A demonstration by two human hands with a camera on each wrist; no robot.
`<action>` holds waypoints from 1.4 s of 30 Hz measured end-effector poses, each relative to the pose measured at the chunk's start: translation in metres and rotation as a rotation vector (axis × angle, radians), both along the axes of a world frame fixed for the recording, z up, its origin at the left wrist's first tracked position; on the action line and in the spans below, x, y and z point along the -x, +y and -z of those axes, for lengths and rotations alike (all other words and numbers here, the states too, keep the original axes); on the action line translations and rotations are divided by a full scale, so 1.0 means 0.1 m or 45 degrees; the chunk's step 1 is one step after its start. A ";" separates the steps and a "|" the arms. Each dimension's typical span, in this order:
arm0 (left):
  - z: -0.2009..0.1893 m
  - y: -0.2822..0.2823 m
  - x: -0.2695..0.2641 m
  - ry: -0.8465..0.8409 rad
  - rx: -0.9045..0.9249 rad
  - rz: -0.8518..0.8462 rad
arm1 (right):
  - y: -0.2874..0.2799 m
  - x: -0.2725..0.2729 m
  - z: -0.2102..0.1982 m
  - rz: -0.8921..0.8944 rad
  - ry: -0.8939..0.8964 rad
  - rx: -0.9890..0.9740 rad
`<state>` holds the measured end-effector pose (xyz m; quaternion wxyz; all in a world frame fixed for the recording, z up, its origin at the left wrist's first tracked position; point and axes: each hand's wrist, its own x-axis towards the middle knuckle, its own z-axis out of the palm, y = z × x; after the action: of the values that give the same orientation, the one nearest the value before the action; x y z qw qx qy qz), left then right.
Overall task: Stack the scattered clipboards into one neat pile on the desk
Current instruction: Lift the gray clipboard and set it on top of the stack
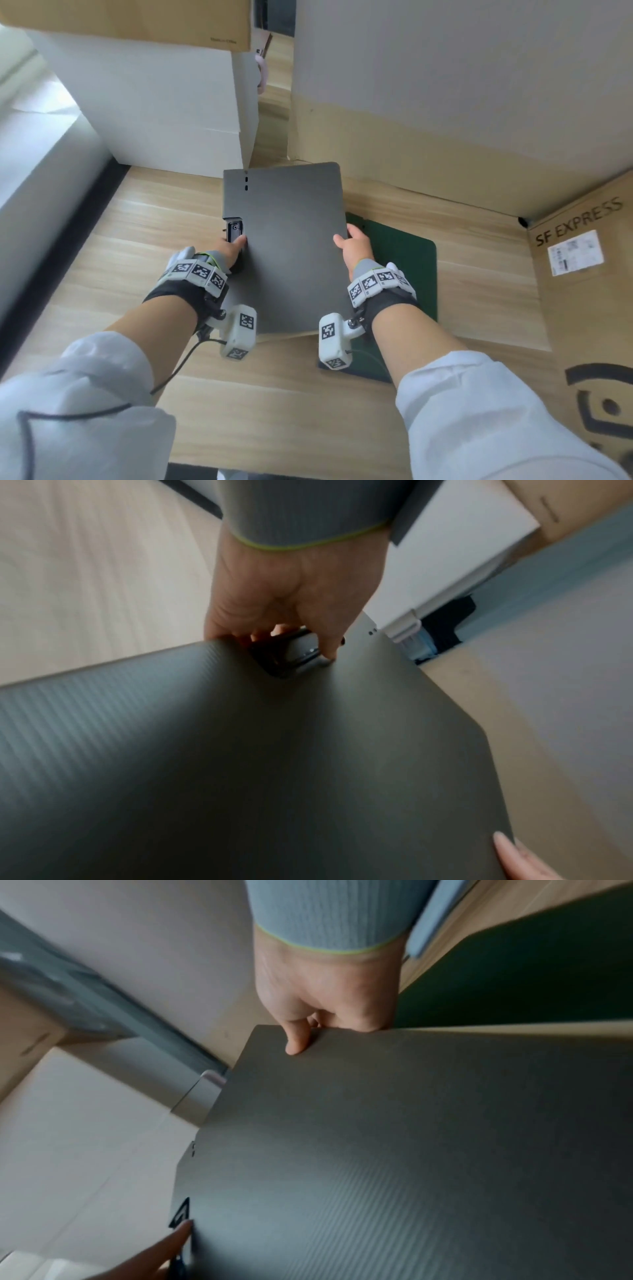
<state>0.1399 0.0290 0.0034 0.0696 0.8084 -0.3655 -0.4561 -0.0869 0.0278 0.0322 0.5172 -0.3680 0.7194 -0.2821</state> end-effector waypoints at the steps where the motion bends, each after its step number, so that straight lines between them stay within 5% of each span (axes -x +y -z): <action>1: 0.02 -0.02 0.13 0.052 0.001 0.029 | 0.02 0.16 -0.03 0.034 0.018 0.008; 9: 0.04 0.09 1.32 0.337 0.039 0.193 | 0.52 1.35 -0.13 0.304 0.241 -0.108; 17: -0.10 0.30 1.90 -0.055 0.072 0.699 | 0.89 1.83 0.15 0.442 0.306 -0.334; 24: -0.01 0.27 1.94 -0.165 0.136 0.721 | 0.89 1.84 0.24 0.372 0.365 -0.428; 42: 0.25 0.40 1.93 0.145 0.109 0.501 | 0.75 1.92 0.16 0.385 0.165 -0.569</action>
<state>-0.0531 0.0689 -0.0219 0.0340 0.6907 -0.5308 -0.4899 -0.2792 0.1023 0.0163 0.4904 -0.1505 0.8422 -0.1660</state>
